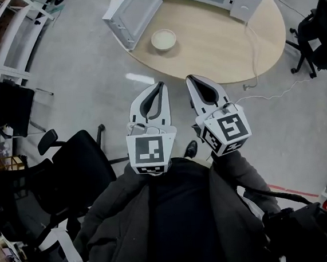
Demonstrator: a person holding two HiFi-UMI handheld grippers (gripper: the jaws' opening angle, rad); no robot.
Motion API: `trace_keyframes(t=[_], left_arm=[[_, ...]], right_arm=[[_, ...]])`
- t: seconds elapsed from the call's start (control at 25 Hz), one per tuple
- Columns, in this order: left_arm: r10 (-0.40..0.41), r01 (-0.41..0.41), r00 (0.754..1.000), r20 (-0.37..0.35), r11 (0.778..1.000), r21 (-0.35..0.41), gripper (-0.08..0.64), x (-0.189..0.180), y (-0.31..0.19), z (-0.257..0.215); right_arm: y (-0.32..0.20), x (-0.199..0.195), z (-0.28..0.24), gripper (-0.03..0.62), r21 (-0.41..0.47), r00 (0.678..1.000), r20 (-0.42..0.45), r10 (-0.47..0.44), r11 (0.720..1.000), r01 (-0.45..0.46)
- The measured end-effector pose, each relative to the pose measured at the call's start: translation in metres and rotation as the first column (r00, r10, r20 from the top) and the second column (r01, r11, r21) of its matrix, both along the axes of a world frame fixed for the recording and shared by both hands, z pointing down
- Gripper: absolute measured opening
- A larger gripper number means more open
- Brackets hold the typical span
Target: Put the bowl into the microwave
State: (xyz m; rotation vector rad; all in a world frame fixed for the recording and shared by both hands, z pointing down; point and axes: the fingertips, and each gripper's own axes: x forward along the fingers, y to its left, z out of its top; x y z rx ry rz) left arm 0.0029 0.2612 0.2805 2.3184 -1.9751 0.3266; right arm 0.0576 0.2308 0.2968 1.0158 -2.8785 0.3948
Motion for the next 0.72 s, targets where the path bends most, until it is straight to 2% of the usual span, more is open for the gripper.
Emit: trace_keyframes(t=[0.32,0.56,0.72], left_arm=[[0.045,-0.046,0.997,-0.060,0.999,-0.023,0.009,-0.052,-0.077,0.018],[0.112,-0.117,0.988,-0.106,0.992,-0.039,0.009,-0.071,-0.124,0.030],[0.135,-0.140,0.984,-0.113,0.989,-0.037,0.009,-0.084,-0.145,0.032]], right_arm=[[-0.070,-0.044,0.024,0.008,-0.039,0.997,-0.066,0.049,0.998,-0.051],[-0.113,-0.063,0.035,0.009,-0.054,0.989,-0.112,0.093,0.994,-0.099],[-0.132,-0.067,0.039,0.011,-0.072,0.983,-0.112,0.146,0.985,-0.154]])
